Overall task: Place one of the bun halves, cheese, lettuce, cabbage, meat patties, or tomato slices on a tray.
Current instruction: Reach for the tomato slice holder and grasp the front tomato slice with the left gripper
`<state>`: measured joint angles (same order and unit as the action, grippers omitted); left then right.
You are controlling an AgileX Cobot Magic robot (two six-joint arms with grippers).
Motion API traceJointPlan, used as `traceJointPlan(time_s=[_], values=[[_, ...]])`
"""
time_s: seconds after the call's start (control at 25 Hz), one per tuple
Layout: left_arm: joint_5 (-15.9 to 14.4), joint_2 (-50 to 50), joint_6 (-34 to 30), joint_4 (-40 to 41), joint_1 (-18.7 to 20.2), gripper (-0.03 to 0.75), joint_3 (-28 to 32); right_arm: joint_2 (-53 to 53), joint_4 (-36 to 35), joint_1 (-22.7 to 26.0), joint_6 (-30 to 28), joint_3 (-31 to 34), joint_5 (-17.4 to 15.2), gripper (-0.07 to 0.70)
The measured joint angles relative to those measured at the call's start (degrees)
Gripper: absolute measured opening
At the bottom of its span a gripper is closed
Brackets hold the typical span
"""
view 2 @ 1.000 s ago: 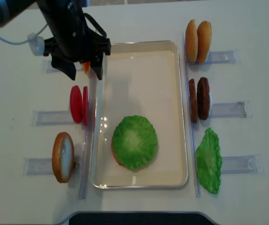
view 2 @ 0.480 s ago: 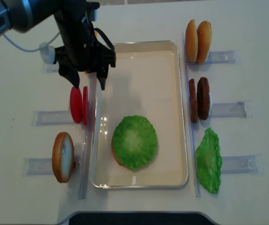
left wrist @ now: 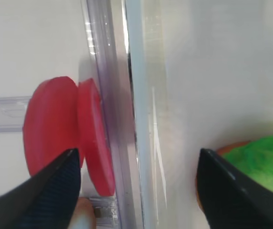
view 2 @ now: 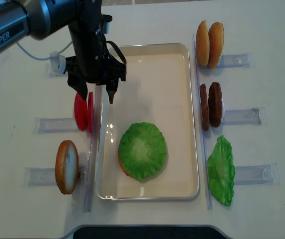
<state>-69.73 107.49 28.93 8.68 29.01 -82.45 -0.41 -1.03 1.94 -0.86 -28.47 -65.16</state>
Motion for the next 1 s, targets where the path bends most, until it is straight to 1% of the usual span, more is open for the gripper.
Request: traceJointPlan(time_s=[0.24,0.44,0.72,1.0], values=[[0.0,0.0,-0.6,0.4,0.0,0.576,0.0,0.0,0.0,0.0,0.0,0.0,0.0,0.54],[0.0,0.0,-0.8,0.5,0.0,0.576,1.5,0.0,0.0,0.0,0.0,0.0,0.0,0.54],[0.1,0.1,-1.0,1.3,0.0,0.576,1.9,0.0,0.0,0.0,0.0,0.0,0.0,0.54],[0.2,0.5,-1.1,4.0,0.0,0.576,3.9,0.0,0.0,0.0,0.0,0.0,0.0,0.54]])
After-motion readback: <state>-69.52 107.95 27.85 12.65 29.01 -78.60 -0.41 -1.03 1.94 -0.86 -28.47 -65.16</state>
